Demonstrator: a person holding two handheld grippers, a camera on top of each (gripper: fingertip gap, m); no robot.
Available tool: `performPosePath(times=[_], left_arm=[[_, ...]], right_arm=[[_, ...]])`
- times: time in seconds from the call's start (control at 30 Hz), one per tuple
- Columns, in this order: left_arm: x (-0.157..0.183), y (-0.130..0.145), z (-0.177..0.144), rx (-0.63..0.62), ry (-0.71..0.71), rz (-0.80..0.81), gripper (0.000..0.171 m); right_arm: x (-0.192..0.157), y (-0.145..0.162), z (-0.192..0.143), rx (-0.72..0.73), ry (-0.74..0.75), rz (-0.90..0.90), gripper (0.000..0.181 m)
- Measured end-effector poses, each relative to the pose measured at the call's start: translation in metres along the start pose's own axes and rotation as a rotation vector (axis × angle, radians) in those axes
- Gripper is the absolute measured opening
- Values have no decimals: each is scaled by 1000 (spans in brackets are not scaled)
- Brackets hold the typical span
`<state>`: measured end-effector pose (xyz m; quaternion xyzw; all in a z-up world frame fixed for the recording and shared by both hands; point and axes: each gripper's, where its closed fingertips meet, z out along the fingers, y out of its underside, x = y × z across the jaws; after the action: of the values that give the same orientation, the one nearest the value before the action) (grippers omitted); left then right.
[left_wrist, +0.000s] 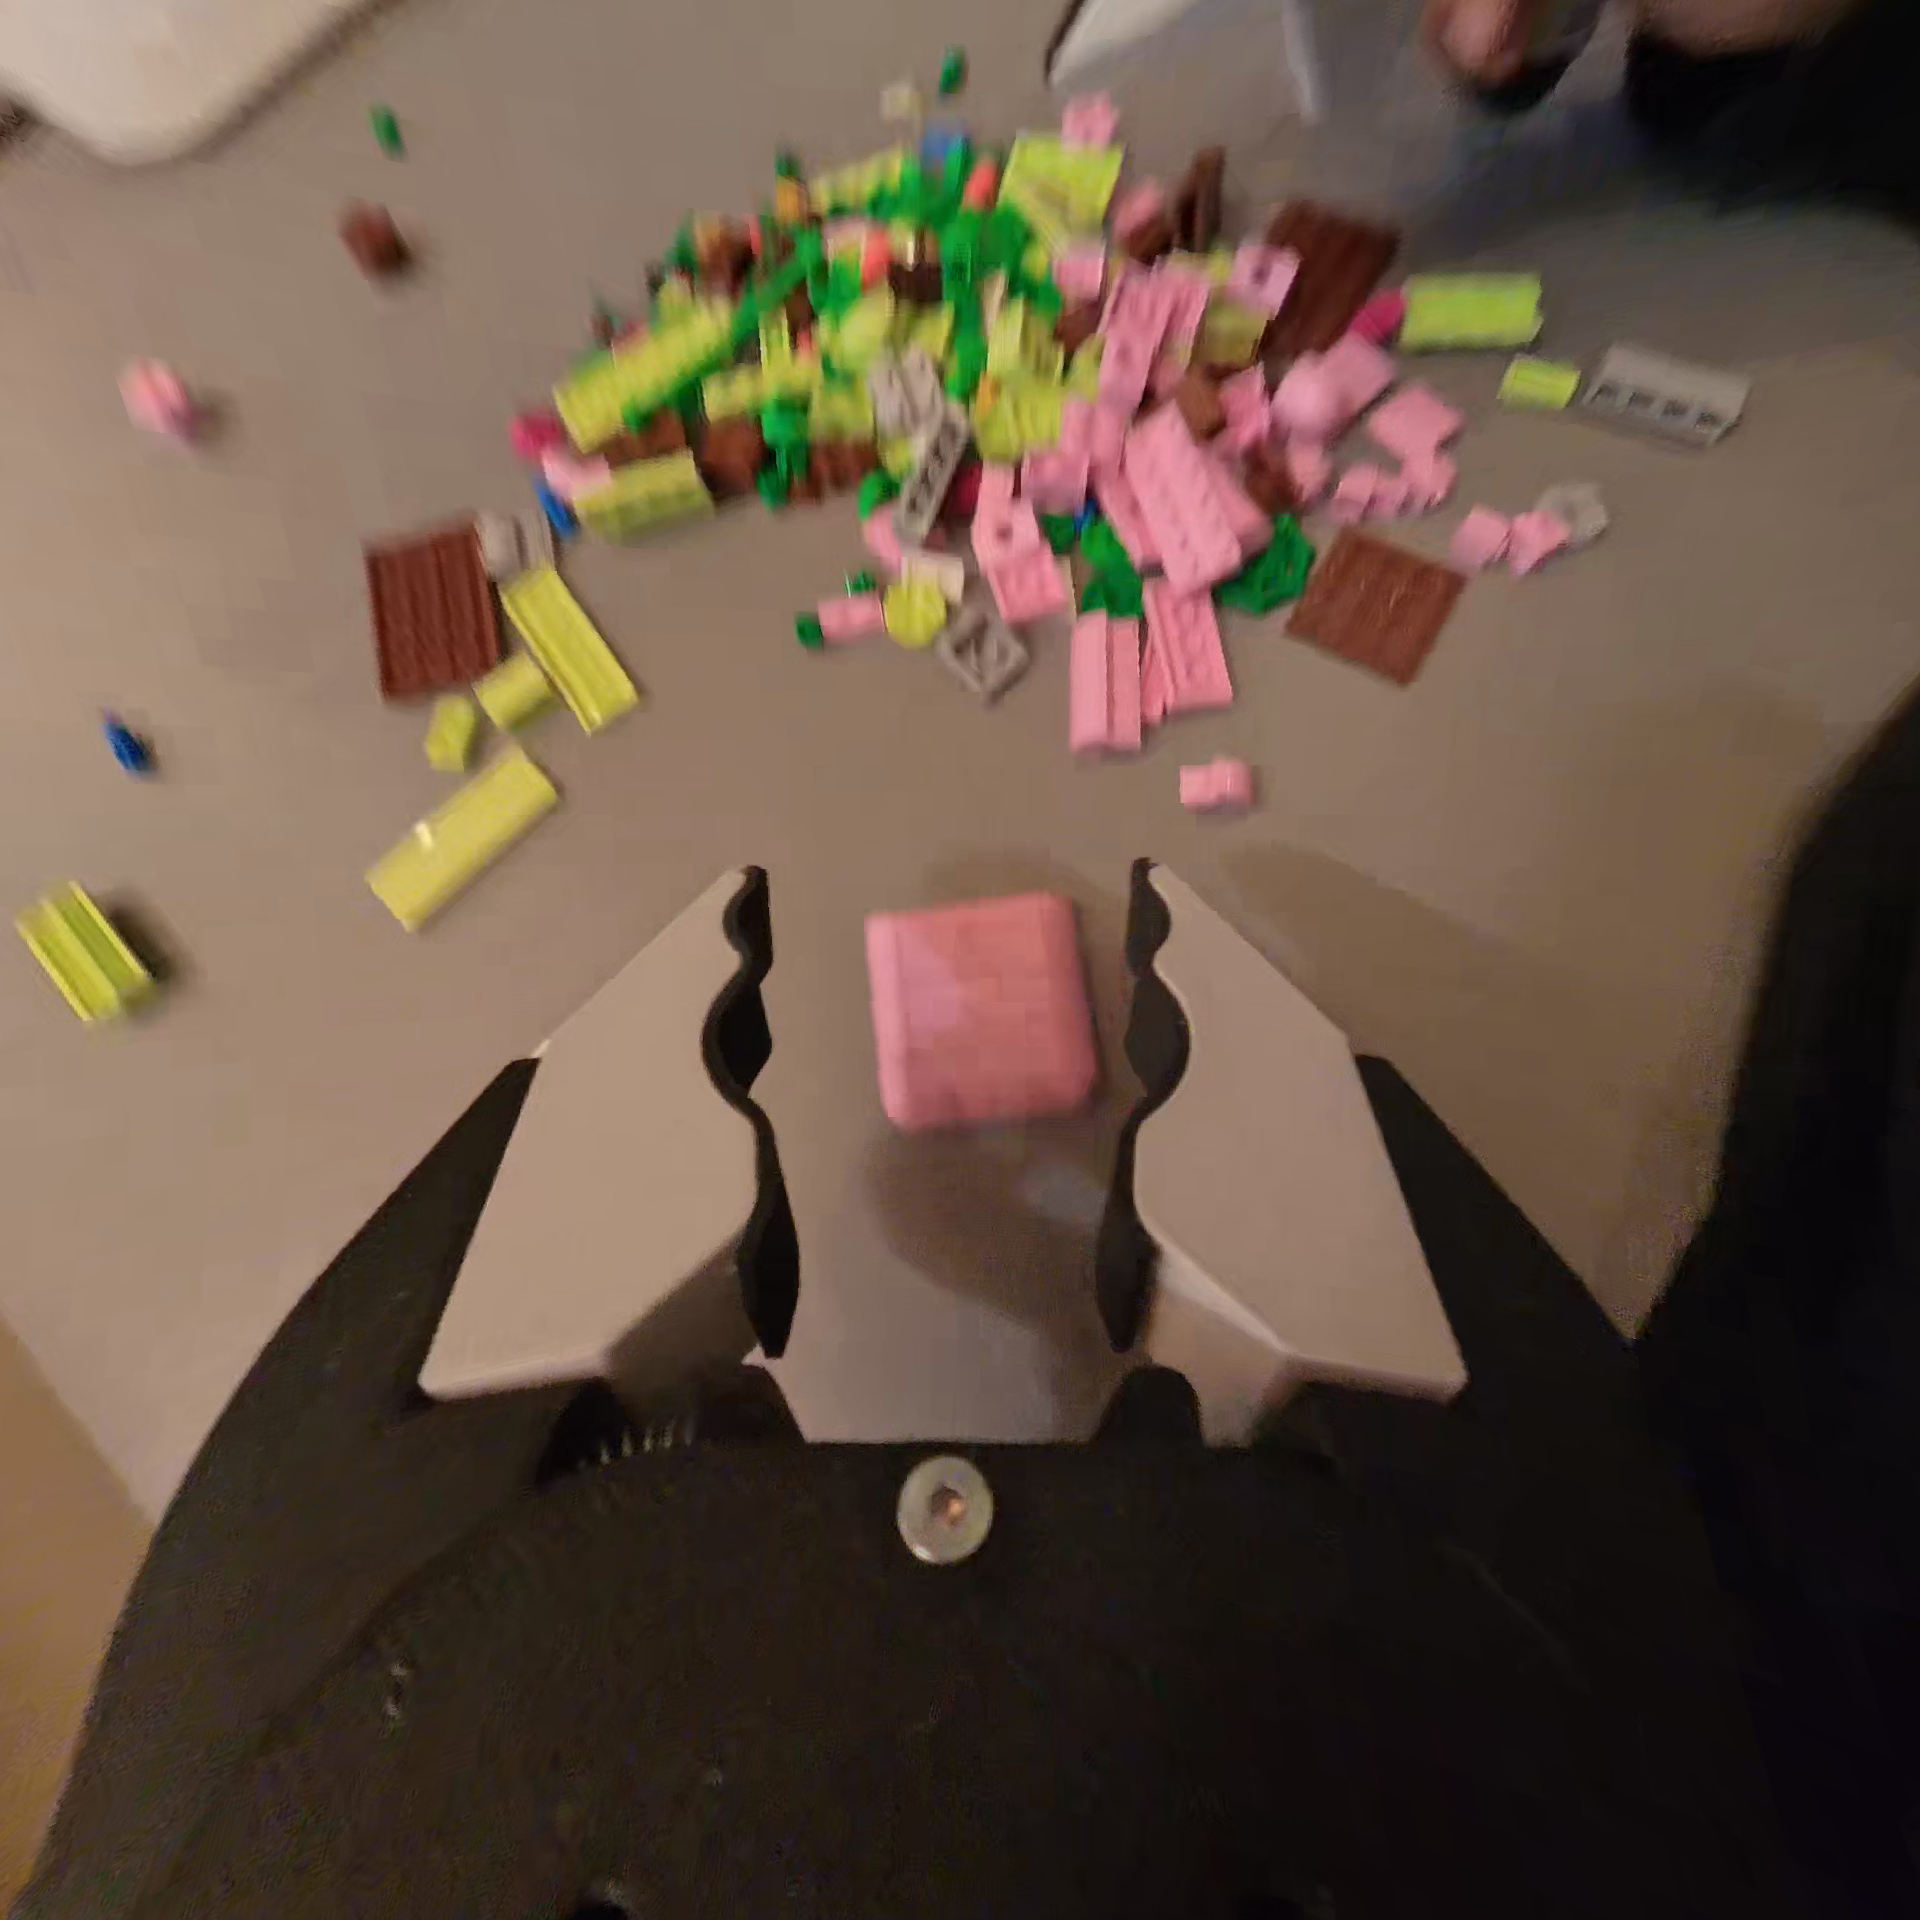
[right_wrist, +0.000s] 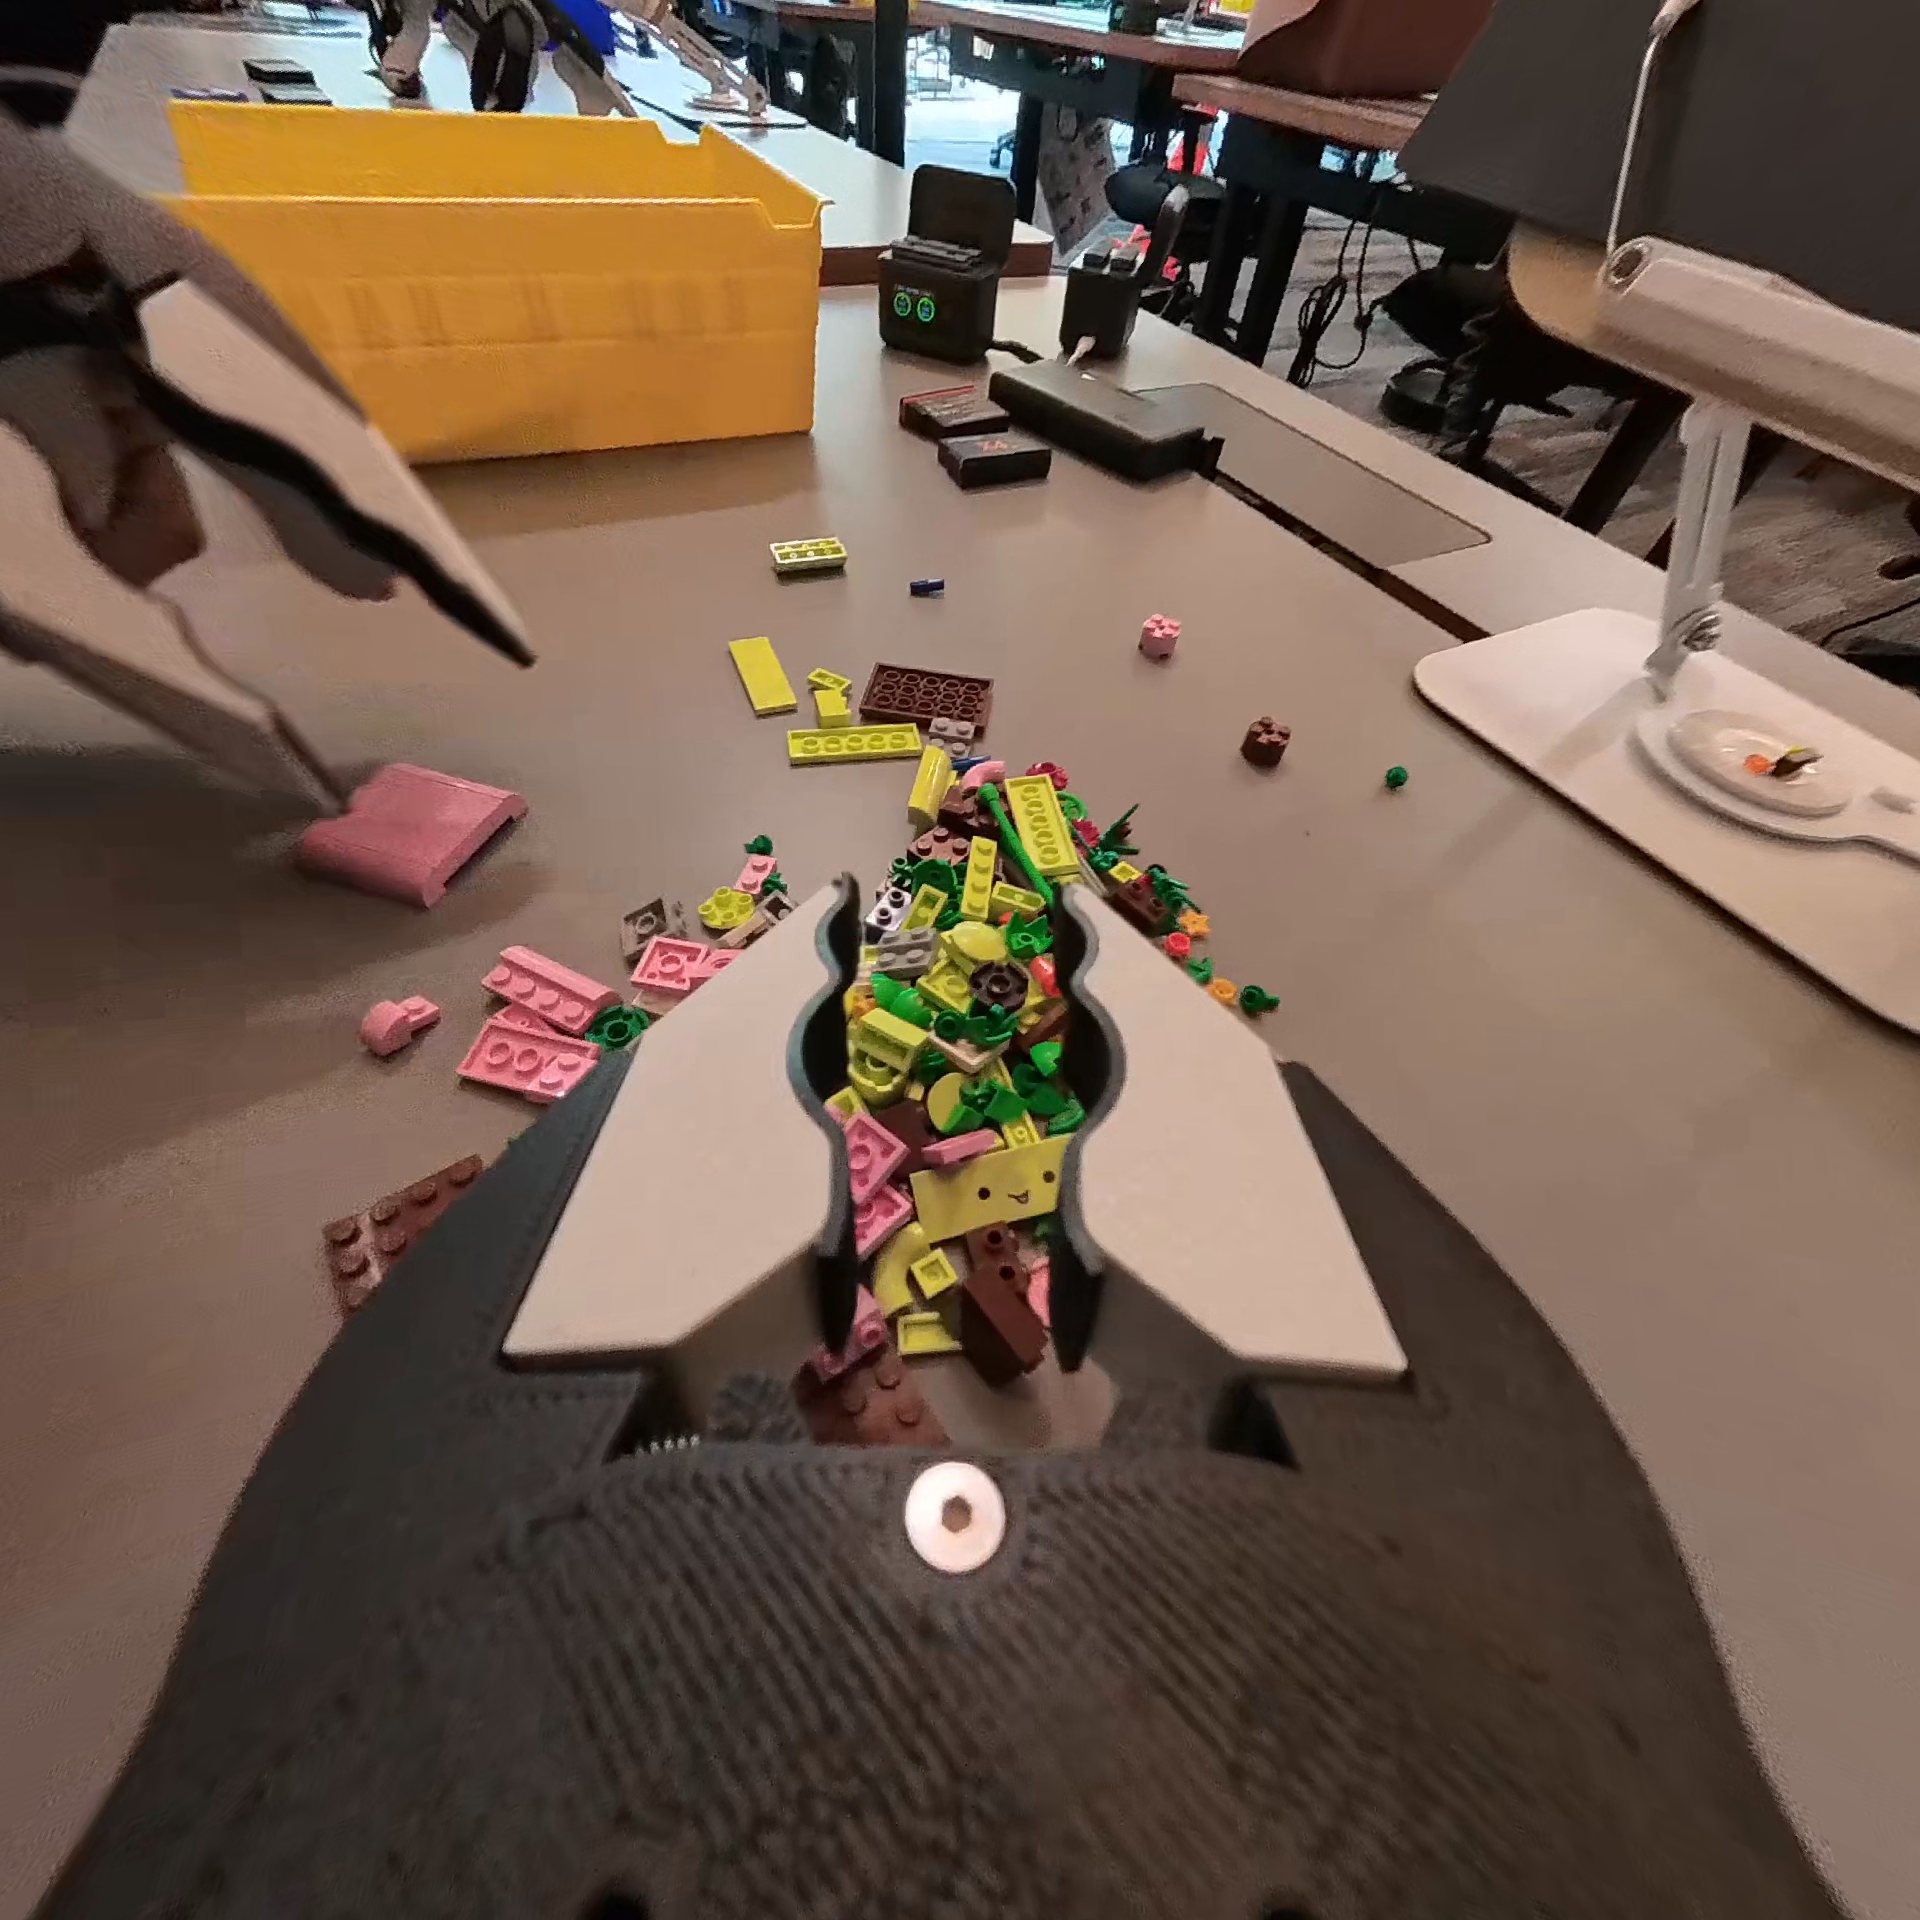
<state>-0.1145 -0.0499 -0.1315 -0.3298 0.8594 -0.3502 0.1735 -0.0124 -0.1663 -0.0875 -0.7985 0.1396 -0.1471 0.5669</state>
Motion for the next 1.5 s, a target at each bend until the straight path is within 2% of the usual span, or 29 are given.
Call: performPosePath(times=[0.07,0.17,0.27,0.3,0.43,0.5,0.63,0.67,0.73,0.83,0.93,1.03,1.2,1.4,1.5], left_arm=[[4,23,3,-70,-47,-66,78],[2,38,13,-78,-91,-136,82],[2,32,17,-38,-76,-152,69],[5,29,18,-28,-57,-136,49],[3,22,20,2,-72,-85,48],[3,3,13,120,-97,-41,47],[36,-71,-41,667,-45,162,47],[39,-80,-51,737,-47,163,47],[41,-89,-59,795,-56,169,46],[43,-93,-63,819,-66,174,46],[42,-91,-57,774,-102,183,46],[38,-87,-50,711,-204,233,46],[36,-78,-32,570,-408,421,47],[44,-85,-33,601,-560,603,47],[46,-83,-25,582,-558,625,47]], right_arm=[[1,1,0,-8,10,-12,34],[1,0,0,-5,11,-16,33],[-1,-1,0,6,-5,-1,34],[-2,0,1,4,-10,3,34],[-5,0,3,2,-26,13,34],[-8,-2,2,10,-31,12,34],[-17,-18,-3,76,-40,-27,32],[-19,-21,-5,91,-39,-42,31],[-23,-24,-5,97,-42,-69,31],[-29,-24,-5,86,-49,-95,31],[-40,-25,-4,90,-90,-88,33],[-62,-30,-4,106,-209,-34,37],[-106,-53,-12,235,-429,88,38],[-131,-55,-9,227,-534,152,35],[-129,-59,-11,253,-519,159,28]])
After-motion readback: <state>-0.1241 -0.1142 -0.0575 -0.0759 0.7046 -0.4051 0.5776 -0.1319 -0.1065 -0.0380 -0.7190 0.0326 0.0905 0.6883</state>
